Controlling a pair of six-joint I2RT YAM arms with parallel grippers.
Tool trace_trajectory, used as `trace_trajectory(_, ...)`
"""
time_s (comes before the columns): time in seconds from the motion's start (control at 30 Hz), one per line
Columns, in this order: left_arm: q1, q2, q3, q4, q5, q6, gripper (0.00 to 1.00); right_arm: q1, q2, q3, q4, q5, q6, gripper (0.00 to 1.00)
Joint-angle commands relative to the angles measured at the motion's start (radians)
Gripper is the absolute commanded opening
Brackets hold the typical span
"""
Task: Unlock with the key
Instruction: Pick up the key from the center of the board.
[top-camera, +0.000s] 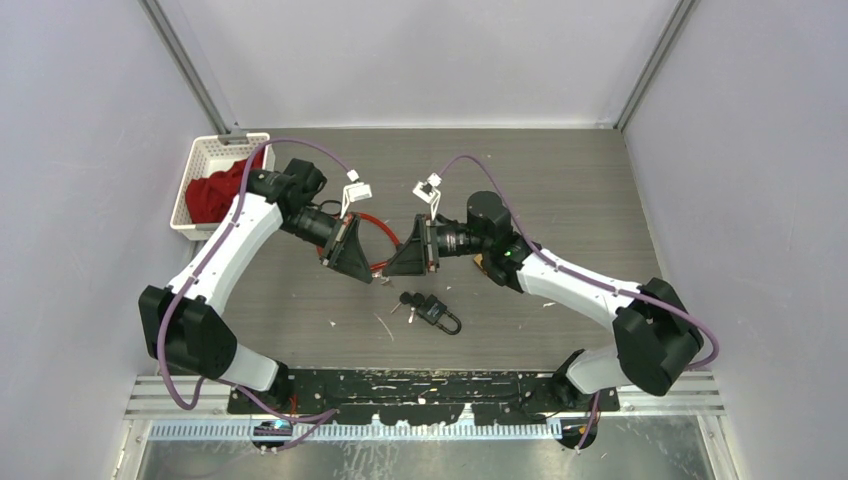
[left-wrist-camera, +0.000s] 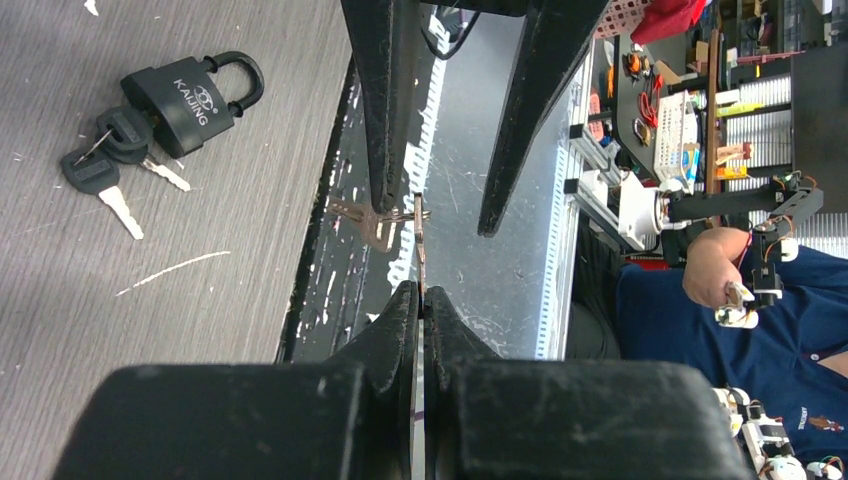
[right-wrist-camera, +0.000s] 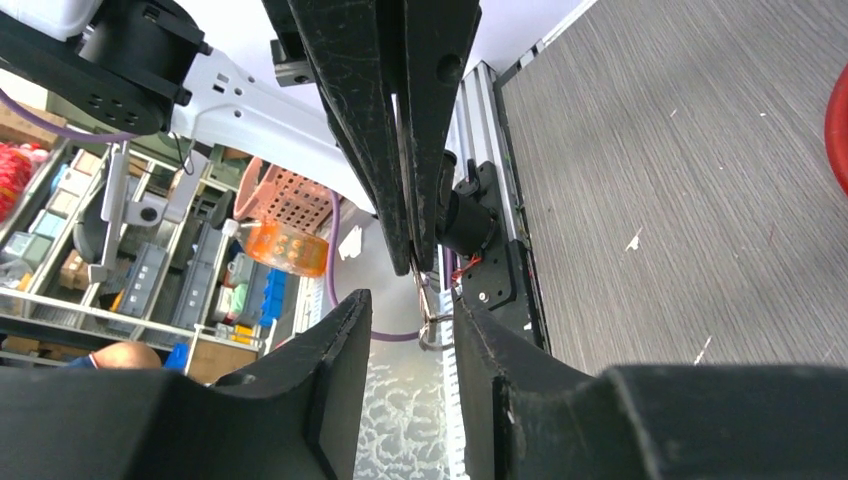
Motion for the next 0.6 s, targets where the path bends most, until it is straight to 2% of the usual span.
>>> trace_trajectory(0.0,-0.001,-0.013,0.025,0.016,0.030,-0.013,0.00,0.012,0.022,0.006,0.110,-0.003,0.049,0.40)
trace_trajectory(0.13,-0.001,-0.011,0.027,0.015,0.030,-0.016,0.00,0.024,0.051,0.022,0.111,-0.002,0.054,0.39)
trace_trajectory(0.23,0.000,-0.014,0.026,0.014,0.029,-0.015,0.00,0.027,0.059,0.028,0.111,0.001,0.057,0.26)
trace_trajectory(0.3,0.000,-0.016,0.027,0.015,0.023,-0.013,0.00,0.028,0.057,0.026,0.110,0.004,0.059,0.24)
trace_trajectory(0.43,0.000,-0.016,0.026,0.018,0.020,-0.014,0.00,0.028,0.049,0.020,0.116,-0.002,0.072,0.28)
trace_trajectory(0.57,0.000,-0.015,0.028,0.026,0.020,-0.021,0.00,0.027,0.041,0.003,0.149,-0.005,0.098,0.36)
